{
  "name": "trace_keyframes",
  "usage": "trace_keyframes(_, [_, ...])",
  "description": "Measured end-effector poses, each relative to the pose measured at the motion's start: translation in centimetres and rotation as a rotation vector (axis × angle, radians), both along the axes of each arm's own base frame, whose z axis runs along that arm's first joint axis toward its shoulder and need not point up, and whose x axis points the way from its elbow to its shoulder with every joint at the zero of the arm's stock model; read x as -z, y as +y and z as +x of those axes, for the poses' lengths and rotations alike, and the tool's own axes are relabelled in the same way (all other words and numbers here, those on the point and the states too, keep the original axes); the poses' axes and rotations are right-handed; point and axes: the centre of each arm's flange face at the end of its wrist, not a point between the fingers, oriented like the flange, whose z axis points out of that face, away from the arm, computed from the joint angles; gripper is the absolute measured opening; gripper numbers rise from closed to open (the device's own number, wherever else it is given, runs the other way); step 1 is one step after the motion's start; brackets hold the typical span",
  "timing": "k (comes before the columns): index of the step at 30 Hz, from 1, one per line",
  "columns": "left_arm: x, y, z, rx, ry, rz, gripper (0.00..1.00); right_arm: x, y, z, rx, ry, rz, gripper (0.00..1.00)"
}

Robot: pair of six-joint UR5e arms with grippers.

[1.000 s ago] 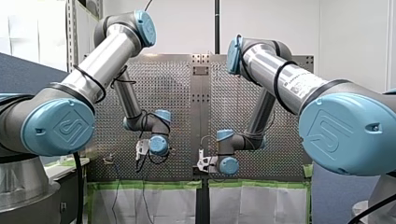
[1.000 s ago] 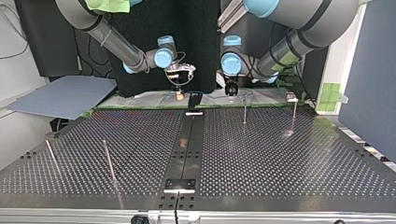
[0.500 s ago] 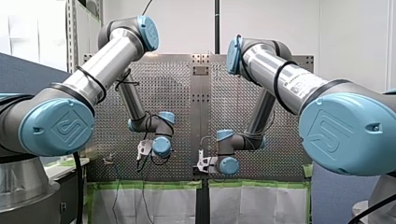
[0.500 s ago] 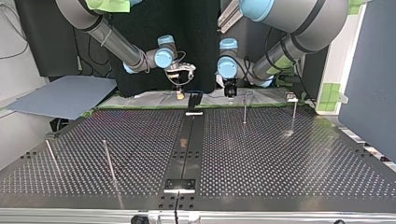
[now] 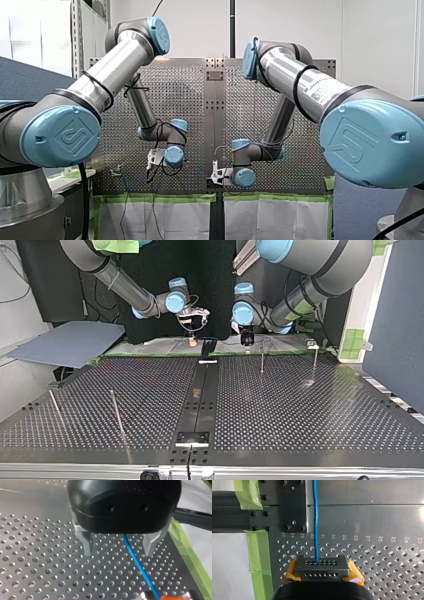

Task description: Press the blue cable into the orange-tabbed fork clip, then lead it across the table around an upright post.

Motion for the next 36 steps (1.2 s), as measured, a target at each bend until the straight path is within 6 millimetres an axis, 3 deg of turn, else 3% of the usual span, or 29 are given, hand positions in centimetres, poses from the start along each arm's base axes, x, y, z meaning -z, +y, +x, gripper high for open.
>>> trace_keyframes(3, [0.0, 0.0, 0.0, 0.002, 0.000, 0.006, 0.95, 0.0, 0.0, 0.0, 0.000, -0.001, -0.001, 0.00])
trace_keyframes(5, [0.0, -0.1, 0.0, 0.006, 0.001, 0.018, 0.72, 0.0, 0.0, 0.0, 0.000, -0.001, -0.001, 0.00])
trace_keyframes(6, [0.0, -0.1, 0.0, 0.007, 0.002, 0.024, 0.72, 0.0, 0.0, 0.0, 0.000, -0.001, -0.001, 0.00])
trace_keyframes(8, [0.0, -0.1, -0.1, 0.011, 0.003, 0.037, 0.47, 0.0, 0.0, 0.0, 0.000, -0.001, -0.001, 0.00])
trace_keyframes(9, [0.0, -0.2, -0.1, 0.012, 0.003, 0.040, 0.47, 0.0, 0.0, 0.0, 0.000, -0.001, -0.001, 0.00])
trace_keyframes(11, [0.0, -0.2, -0.1, 0.014, 0.004, 0.044, 0.21, 0.0, 0.0, 0.0, 0.000, -0.001, -0.001, 0.00])
trace_keyframes(12, [0.0, -0.2, -0.1, 0.015, 0.004, 0.045, 0.21, 0.0, 0.0, 0.0, 0.001, -0.001, -0.001, 0.00])
trace_keyframes(14, [0.0, -0.3, -0.1, 0.016, 0.004, 0.045, 0.00, 0.0, -0.1, 0.0, 0.001, -0.001, -0.001, 0.00])
trace_keyframes(31, [0.0, -0.5, -0.3, 0.025, 0.014, 0.047, 0.00, -0.1, -0.2, 0.0, 0.003, 0.000, -0.002, 0.00])
trace_keyframes(36, [-0.3, -1.2, -0.4, 0.035, 0.013, 0.051, 0.00, -1.7, -1.0, -0.3, 0.025, 0.005, -0.007, 0.00])
